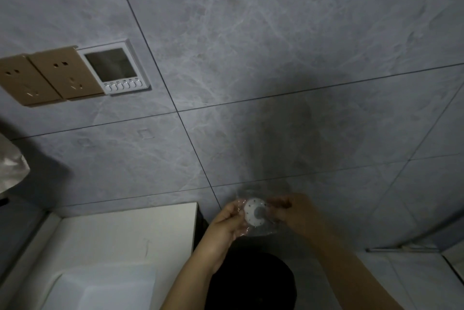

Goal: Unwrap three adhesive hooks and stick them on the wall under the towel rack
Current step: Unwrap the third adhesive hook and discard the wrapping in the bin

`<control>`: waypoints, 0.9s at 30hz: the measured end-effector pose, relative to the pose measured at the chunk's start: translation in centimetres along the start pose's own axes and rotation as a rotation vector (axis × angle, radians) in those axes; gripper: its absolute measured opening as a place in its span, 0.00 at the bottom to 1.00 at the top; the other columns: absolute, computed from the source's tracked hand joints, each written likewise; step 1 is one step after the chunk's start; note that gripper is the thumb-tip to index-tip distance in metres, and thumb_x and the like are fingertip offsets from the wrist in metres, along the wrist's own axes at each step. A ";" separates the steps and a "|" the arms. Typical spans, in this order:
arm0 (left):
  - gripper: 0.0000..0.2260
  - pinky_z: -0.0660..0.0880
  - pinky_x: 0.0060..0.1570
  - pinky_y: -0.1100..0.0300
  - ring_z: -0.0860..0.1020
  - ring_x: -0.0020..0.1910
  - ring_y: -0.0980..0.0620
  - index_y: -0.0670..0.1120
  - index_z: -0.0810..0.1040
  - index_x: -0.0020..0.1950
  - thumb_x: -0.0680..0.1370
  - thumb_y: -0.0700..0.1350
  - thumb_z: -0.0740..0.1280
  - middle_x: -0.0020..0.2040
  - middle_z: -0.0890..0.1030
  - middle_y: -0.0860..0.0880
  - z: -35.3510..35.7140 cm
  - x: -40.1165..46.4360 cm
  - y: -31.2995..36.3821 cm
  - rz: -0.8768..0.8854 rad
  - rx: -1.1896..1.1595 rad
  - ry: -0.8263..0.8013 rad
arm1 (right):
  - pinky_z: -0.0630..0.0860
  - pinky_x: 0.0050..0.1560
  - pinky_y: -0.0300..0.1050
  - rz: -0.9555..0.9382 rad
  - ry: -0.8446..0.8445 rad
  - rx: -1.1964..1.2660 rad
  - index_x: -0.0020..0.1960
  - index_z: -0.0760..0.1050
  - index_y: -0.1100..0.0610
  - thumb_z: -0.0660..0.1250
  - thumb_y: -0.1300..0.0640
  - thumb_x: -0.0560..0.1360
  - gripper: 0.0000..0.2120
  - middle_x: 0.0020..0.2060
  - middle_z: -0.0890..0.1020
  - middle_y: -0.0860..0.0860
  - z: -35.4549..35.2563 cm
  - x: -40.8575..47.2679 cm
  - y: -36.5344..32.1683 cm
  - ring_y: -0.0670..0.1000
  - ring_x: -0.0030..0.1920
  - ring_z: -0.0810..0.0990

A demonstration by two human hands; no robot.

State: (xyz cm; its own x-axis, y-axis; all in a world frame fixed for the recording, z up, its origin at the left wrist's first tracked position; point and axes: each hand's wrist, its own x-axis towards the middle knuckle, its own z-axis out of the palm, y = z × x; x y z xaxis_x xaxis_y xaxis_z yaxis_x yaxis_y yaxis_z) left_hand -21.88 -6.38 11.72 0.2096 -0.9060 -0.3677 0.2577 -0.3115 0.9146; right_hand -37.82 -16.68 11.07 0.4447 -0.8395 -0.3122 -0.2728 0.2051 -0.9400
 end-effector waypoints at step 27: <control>0.05 0.79 0.46 0.61 0.82 0.44 0.48 0.40 0.82 0.46 0.74 0.32 0.69 0.43 0.84 0.43 -1.2 1.3 -5.2 -0.096 -0.048 0.375 | 0.76 0.27 0.35 0.112 0.213 0.378 0.46 0.81 0.67 0.72 0.66 0.69 0.06 0.32 0.83 0.58 -2.5 -0.1 4.3 0.48 0.28 0.80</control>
State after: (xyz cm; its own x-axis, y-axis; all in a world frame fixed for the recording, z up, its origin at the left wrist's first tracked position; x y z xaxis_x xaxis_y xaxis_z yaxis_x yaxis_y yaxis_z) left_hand -21.84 -5.66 6.31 0.5105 -0.7028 -0.4955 0.3348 -0.3683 0.8673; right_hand -41.17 -16.94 7.44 0.2334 -0.8787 -0.4165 0.0392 0.4365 -0.8989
